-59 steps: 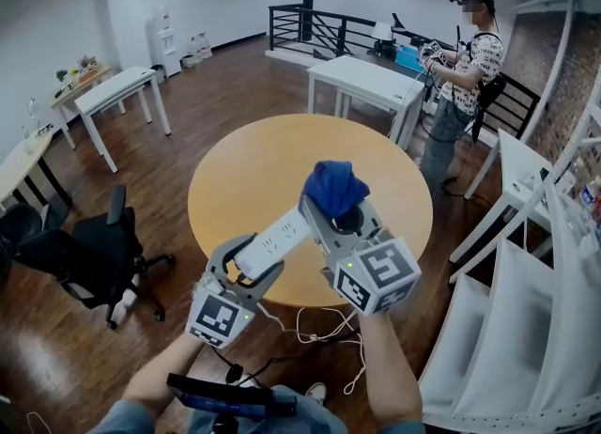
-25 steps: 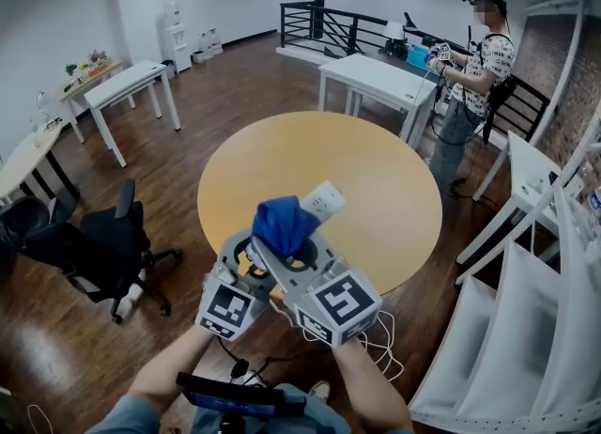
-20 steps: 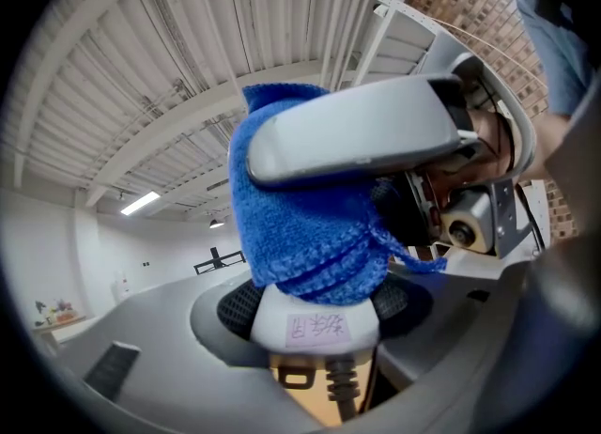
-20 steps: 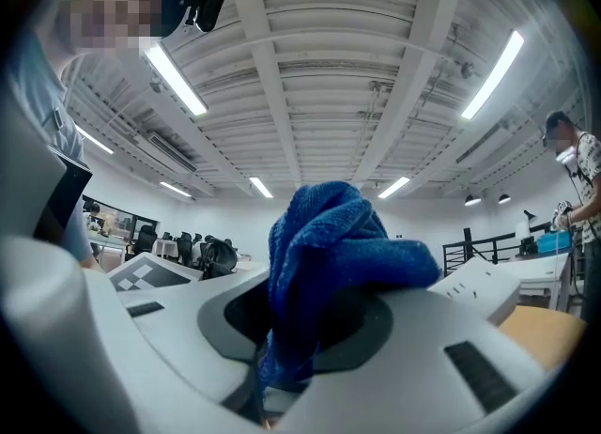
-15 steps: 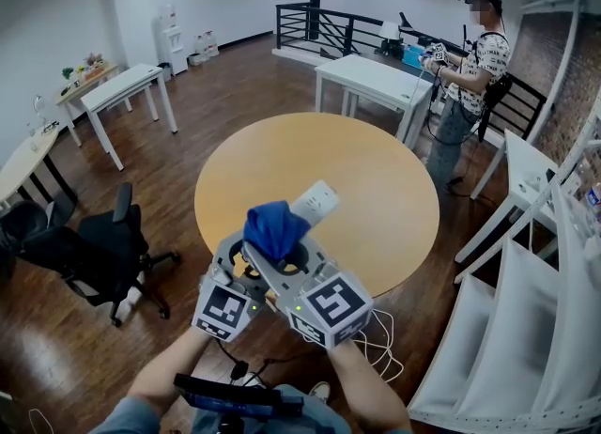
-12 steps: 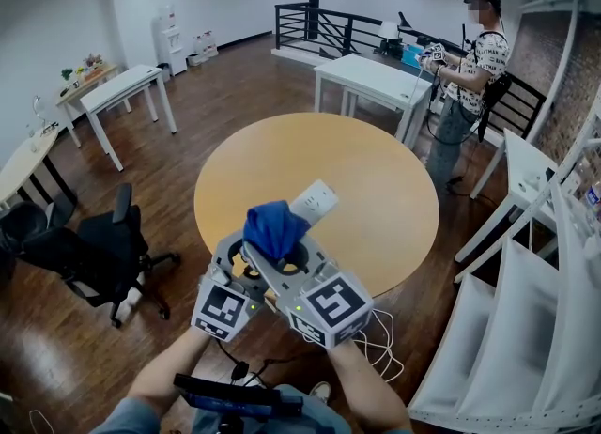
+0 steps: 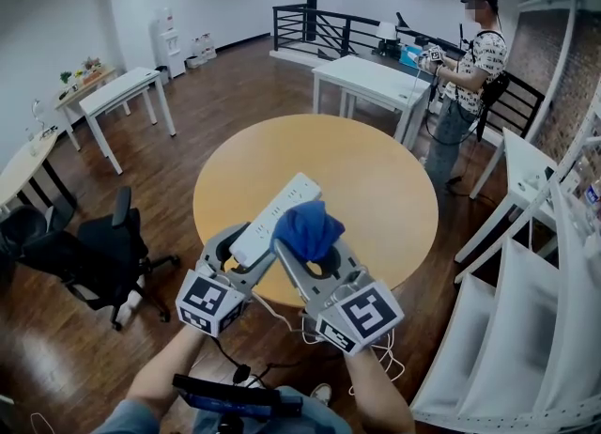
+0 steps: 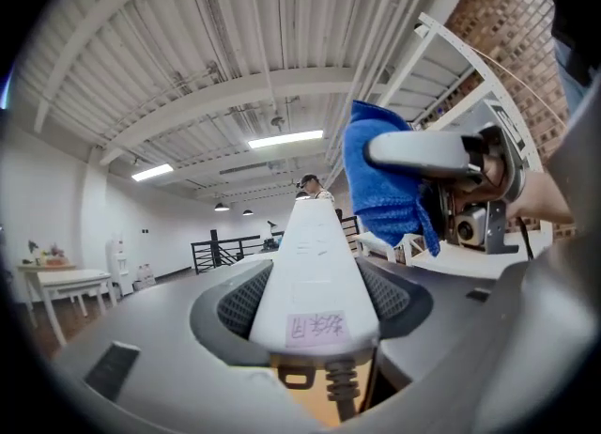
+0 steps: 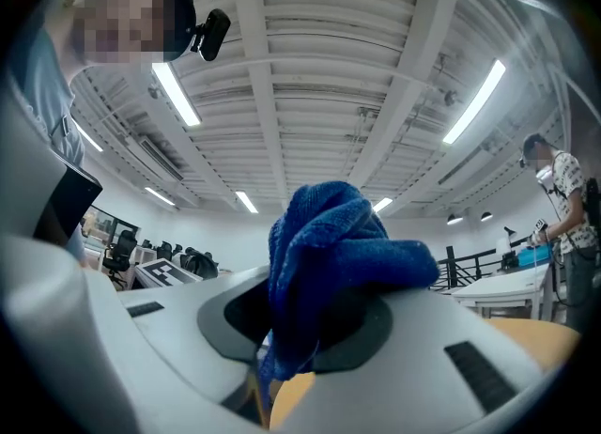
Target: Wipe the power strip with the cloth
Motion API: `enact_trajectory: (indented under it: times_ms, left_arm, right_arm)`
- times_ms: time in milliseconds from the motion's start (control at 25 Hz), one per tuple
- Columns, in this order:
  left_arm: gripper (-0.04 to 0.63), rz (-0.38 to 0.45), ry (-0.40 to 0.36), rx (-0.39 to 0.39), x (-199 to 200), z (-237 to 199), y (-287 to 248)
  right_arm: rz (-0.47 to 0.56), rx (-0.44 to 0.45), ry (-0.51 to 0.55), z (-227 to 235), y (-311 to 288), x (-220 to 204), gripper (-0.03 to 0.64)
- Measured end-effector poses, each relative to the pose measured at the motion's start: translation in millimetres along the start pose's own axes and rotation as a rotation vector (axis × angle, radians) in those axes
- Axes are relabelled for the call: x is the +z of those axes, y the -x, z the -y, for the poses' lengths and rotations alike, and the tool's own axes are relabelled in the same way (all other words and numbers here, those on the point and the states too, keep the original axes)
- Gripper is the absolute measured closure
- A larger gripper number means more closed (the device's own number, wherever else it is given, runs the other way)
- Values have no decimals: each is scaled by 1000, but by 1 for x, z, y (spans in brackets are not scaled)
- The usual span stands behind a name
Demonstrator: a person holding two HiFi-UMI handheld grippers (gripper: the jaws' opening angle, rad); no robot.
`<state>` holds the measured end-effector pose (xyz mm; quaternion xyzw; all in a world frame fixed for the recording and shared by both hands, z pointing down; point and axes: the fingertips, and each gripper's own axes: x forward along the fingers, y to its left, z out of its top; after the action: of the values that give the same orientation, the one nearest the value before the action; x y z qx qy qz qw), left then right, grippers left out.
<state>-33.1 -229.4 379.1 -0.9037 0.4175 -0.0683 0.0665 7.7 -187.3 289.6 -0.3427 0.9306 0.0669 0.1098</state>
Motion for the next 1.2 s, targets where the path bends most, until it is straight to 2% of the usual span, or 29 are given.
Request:
enact_trajectory:
  times_ms: [160, 360, 720, 880, 1200]
  left_arm:
    - [318, 15, 31, 2, 3, -5, 2]
    - [318, 34, 28, -7, 12, 0, 3]
    - [318, 45, 5, -27, 17, 6, 3]
    - [318, 58, -22, -3, 16, 1, 4]
    - [318, 37, -22, -64, 17, 15, 3]
  right_arm:
    - [-27, -18, 10, 7, 6, -11, 529]
    - [-75, -17, 26, 5, 6, -26, 529]
    - [-65, -60, 44, 22, 10, -25, 529]
    - [-59, -75, 48, 31, 14, -23, 529]
    - [-45, -131, 49, 61, 25, -12, 529]
